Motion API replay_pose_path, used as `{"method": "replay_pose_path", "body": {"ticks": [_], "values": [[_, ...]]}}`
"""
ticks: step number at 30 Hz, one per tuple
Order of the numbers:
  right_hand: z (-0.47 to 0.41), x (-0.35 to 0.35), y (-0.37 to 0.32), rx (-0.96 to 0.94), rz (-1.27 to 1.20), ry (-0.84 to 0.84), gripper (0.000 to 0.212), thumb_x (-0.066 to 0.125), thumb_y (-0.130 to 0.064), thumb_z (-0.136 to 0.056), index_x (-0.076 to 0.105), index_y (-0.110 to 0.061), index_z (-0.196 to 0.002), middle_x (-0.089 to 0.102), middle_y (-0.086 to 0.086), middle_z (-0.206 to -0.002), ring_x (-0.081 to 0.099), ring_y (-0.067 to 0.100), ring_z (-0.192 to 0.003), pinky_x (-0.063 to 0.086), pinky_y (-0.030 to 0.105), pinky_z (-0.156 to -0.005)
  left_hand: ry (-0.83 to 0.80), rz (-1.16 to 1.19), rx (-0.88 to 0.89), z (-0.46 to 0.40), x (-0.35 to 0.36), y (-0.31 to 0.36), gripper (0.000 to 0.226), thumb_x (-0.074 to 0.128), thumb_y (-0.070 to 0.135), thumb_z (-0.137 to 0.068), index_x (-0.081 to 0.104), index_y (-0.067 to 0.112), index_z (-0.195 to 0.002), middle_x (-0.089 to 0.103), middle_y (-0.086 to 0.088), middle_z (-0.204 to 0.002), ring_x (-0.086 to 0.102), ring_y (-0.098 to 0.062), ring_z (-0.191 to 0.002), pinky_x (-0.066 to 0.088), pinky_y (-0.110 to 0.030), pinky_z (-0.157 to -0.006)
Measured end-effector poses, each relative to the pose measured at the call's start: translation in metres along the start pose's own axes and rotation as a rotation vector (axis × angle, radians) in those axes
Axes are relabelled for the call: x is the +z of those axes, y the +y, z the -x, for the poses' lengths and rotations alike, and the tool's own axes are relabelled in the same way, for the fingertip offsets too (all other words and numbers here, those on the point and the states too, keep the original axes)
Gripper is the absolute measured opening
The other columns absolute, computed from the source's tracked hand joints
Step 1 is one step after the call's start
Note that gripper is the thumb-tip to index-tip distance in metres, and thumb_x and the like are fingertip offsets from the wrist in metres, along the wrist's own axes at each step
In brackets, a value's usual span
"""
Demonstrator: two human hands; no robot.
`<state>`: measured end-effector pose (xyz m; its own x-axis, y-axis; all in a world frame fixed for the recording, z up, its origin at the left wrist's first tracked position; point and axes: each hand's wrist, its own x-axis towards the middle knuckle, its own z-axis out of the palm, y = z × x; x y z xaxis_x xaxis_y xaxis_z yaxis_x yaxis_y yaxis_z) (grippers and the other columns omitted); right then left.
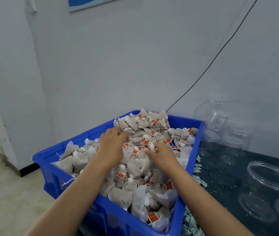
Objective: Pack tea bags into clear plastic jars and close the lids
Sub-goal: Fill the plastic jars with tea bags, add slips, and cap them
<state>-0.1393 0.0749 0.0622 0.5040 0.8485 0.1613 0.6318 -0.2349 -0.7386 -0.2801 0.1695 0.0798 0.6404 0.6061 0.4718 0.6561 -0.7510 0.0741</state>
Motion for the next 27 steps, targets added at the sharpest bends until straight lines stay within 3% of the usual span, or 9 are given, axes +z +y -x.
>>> {"method": "replay_pose_path", "body": {"ticks": [3, 5, 7, 11, 13, 15, 17, 23, 27], "values": [[-0.001, -0.001, 0.000, 0.065, 0.130, -0.112, 0.035, 0.055, -0.042, -0.094, 0.052, -0.011, -0.079, 0.052, 0.003, -0.078, 0.051, 0.019, -0.079, 0.038, 0.028, -0.065, -0.351, 0.063, 0.253, 0.006, -0.001, 0.011, 0.030, 0.059, 0.005, -0.084, 0.068, 0.031, -0.097, 0.054, 0.014, -0.100, 0.052, -0.008, -0.097, 0.040, -0.020, -0.078], [0.000, -0.001, 0.000, 0.087, 0.170, -0.186, 0.039, 0.056, -0.043, -0.093, 0.044, -0.015, -0.069, 0.047, 0.000, -0.070, 0.049, 0.018, -0.075, 0.033, 0.024, -0.057, -0.655, 0.016, 0.253, 0.009, 0.002, 0.014, 0.036, 0.060, 0.004, -0.082, 0.070, 0.033, -0.101, 0.058, 0.010, -0.105, 0.055, -0.012, -0.095, 0.048, -0.027, -0.080], [0.004, 0.000, -0.001, 0.082, 0.164, -0.248, 0.037, 0.059, -0.038, -0.093, 0.044, -0.016, -0.067, 0.048, 0.000, -0.071, 0.048, 0.016, -0.069, 0.032, 0.022, -0.054, -0.736, -0.017, 0.227, 0.009, 0.005, 0.011, 0.043, 0.064, 0.005, -0.081, 0.066, 0.036, -0.112, 0.055, 0.009, -0.112, 0.054, -0.014, -0.098, 0.051, -0.031, -0.085], [0.009, -0.001, -0.007, 0.035, 0.150, -0.329, 0.022, 0.068, -0.024, -0.088, 0.059, -0.005, -0.089, 0.060, 0.013, -0.109, 0.060, 0.028, -0.100, 0.048, 0.035, -0.081, -0.768, -0.015, 0.254, 0.007, 0.008, 0.006, 0.047, 0.075, 0.011, -0.078, 0.063, 0.037, -0.115, 0.045, 0.007, -0.118, 0.051, -0.016, -0.101, 0.052, -0.033, -0.086], [0.010, -0.001, -0.009, 0.008, 0.176, -0.364, 0.018, 0.071, -0.019, -0.085, 0.060, -0.006, -0.084, 0.059, 0.013, -0.106, 0.060, 0.031, -0.107, 0.047, 0.039, -0.091, -0.758, -0.013, 0.264, 0.007, 0.010, 0.007, 0.038, 0.074, 0.015, -0.080, 0.064, 0.033, -0.111, 0.043, 0.008, -0.113, 0.051, -0.017, -0.100, 0.052, -0.034, -0.086], [0.011, -0.001, -0.009, -0.016, 0.168, -0.395, 0.018, 0.074, -0.017, -0.083, 0.058, -0.011, -0.076, 0.058, 0.011, -0.095, 0.059, 0.026, -0.094, 0.048, 0.037, -0.088, -0.713, -0.004, 0.277, 0.006, 0.012, 0.007, 0.028, 0.068, 0.016, -0.085, 0.066, 0.026, -0.111, 0.048, 0.005, -0.113, 0.052, -0.018, -0.101, 0.052, -0.035, -0.089], [0.011, -0.002, -0.008, -0.022, 0.090, -0.412, 0.016, 0.075, -0.016, -0.081, 0.064, -0.006, -0.086, 0.060, 0.009, -0.092, 0.056, 0.020, -0.087, 0.047, 0.033, -0.082, -0.647, 0.095, 0.269, 0.005, 0.012, 0.006, 0.020, 0.062, 0.013, -0.088, 0.067, 0.019, -0.107, 0.057, 0.001, -0.108, 0.055, -0.017, -0.098, 0.051, -0.031, -0.086], [0.011, 0.000, -0.006, -0.030, 0.014, -0.380, 0.033, 0.078, -0.021, -0.079, 0.067, 0.001, -0.103, 0.062, 0.007, -0.086, 0.056, 0.016, -0.082, 0.044, 0.031, -0.075, -0.340, 0.591, 0.092, 0.004, 0.006, 0.007, 0.014, 0.067, 0.008, -0.084, 0.064, 0.020, -0.077, 0.062, 0.007, -0.071, 0.059, -0.003, -0.062, 0.050, -0.019, -0.062], [0.004, -0.002, -0.003, 0.054, 0.203, -0.239, 0.037, 0.073, -0.024, -0.083, 0.063, -0.007, -0.114, 0.064, 0.008, -0.108, 0.059, 0.021, -0.100, 0.046, 0.033, -0.085, -0.435, 0.649, 0.034, 0.005, 0.012, 0.006, 0.026, 0.061, 0.000, -0.087, 0.057, 0.019, -0.104, 0.064, 0.003, -0.098, 0.064, -0.008, -0.085, 0.053, -0.019, -0.069]]}}
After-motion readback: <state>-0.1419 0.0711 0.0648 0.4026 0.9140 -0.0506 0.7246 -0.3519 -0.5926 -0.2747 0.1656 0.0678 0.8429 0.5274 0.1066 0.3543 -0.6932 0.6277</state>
